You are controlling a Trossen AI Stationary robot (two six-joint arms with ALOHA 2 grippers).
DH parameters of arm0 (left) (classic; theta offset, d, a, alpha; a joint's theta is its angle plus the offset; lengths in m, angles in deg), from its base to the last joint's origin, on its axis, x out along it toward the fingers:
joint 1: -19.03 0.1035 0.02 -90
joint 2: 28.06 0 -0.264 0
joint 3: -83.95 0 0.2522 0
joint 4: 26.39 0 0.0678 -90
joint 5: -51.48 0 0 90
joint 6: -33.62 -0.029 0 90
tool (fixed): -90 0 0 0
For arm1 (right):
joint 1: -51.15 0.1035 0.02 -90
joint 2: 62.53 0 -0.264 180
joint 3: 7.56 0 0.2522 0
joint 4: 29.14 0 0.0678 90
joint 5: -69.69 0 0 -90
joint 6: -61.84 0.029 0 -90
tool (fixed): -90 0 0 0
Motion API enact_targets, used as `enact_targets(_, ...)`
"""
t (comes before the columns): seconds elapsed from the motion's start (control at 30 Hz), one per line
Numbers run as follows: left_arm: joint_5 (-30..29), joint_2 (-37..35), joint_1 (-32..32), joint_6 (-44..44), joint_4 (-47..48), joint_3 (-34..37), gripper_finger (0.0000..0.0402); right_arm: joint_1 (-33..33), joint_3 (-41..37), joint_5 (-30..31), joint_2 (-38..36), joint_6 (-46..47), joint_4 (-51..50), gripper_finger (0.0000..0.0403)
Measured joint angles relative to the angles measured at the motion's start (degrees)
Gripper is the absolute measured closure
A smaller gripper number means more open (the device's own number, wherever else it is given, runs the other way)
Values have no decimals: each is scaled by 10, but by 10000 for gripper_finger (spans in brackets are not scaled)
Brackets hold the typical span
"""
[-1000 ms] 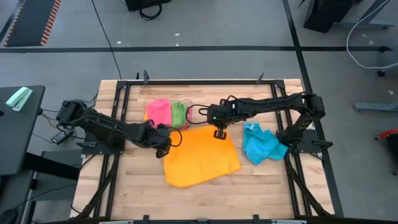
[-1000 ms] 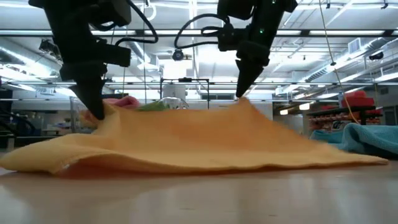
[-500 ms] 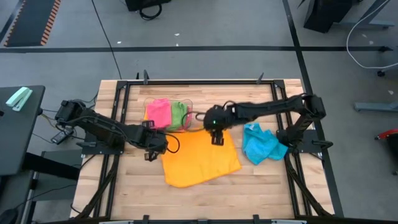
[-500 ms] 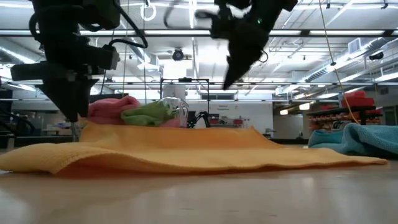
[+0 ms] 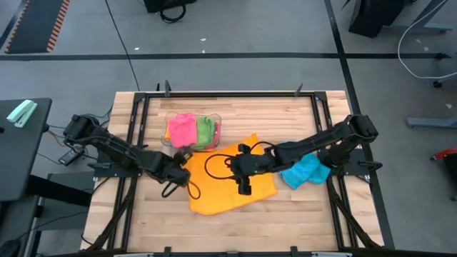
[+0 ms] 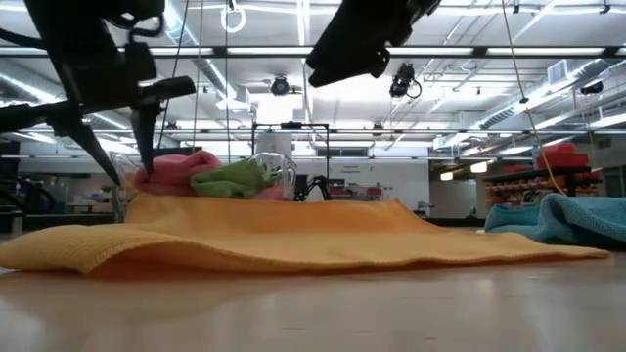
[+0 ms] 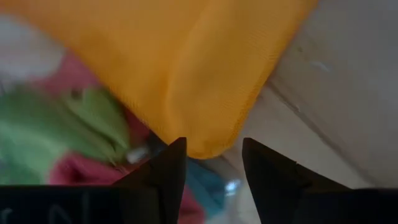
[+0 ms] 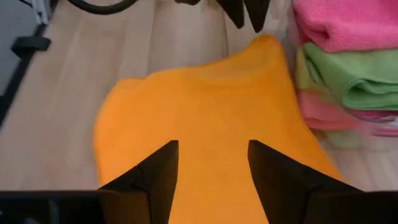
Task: Fold microfiber towels
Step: Fold the orange microfiber towel
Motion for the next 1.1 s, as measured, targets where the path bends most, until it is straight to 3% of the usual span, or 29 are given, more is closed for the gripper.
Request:
enact_targets(0.27,-1,5,-16,-216,-13,0,237,39,0,32,0,17,28,201)
enact_targets(0.6,23,43,3,-275,-13,0,239,65,0,71,0,25,60,201)
enact_targets(1.1,0,76,31,-318,-25,0,279,88,0,75,0,39,78,201)
